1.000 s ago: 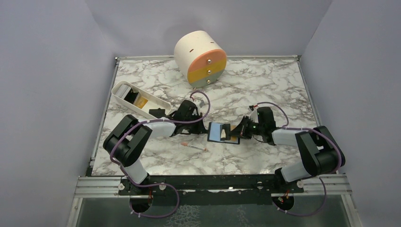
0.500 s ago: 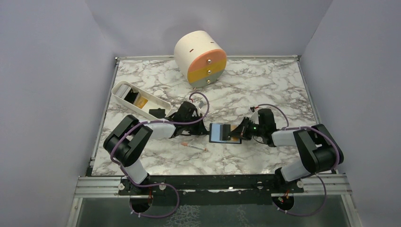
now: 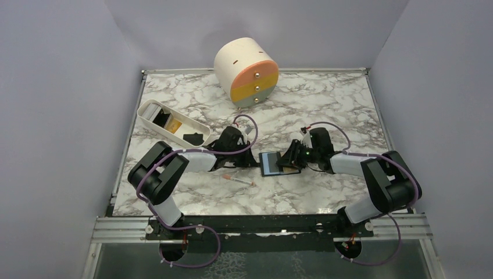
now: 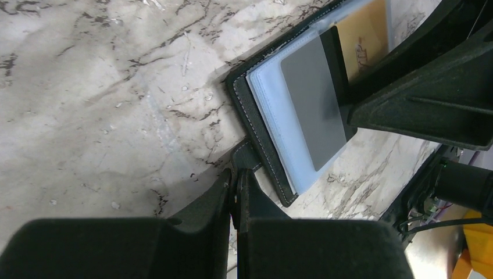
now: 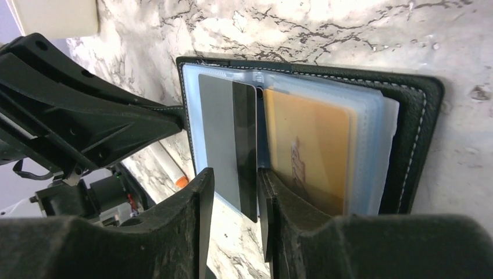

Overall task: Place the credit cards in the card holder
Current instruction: Insert the credit card into the card holder.

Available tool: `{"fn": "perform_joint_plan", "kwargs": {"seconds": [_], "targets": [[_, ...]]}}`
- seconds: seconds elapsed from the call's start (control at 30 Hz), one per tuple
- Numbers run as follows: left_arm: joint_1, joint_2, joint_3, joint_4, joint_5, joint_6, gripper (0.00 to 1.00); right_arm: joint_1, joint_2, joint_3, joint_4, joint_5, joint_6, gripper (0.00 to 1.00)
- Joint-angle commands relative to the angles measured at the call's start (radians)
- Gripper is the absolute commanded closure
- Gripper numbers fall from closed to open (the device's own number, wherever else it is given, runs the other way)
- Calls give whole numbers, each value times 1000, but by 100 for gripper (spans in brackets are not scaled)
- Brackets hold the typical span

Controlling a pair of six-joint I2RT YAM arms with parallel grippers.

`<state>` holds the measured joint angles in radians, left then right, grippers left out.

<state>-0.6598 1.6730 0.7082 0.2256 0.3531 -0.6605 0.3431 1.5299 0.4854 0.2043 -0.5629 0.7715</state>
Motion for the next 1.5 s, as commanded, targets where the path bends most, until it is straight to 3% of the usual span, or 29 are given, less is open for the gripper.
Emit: {"fn": "perform_joint_plan", "kwargs": {"seconds": [0.0, 0.3, 0.53, 0.77, 1.1, 1.2, 1.33, 1.47], "targets": [[-9, 8, -11, 27, 35, 7, 100, 3, -63, 28, -184, 135, -82, 64], [-9, 9, -17, 42, 36, 2, 100, 37, -62, 70, -221, 155, -90, 55], [-9, 19, -3, 40, 35, 6, 100, 113, -31, 109, -192, 169, -79, 73], [6, 13, 20, 1, 13, 30, 100, 160, 4, 141, -226, 221, -81, 76], [57, -20, 45, -56, -8, 85, 100, 160, -68, 155, -313, 262, -120, 59], [64, -32, 48, -60, 1, 83, 93, 160, -83, 134, -277, 242, -117, 58], [64, -63, 39, -22, 15, 63, 72, 160, -110, 80, -200, 237, -101, 58], [65, -96, 60, -23, 48, 48, 59, 160, -125, 88, -210, 253, -106, 62]]}}
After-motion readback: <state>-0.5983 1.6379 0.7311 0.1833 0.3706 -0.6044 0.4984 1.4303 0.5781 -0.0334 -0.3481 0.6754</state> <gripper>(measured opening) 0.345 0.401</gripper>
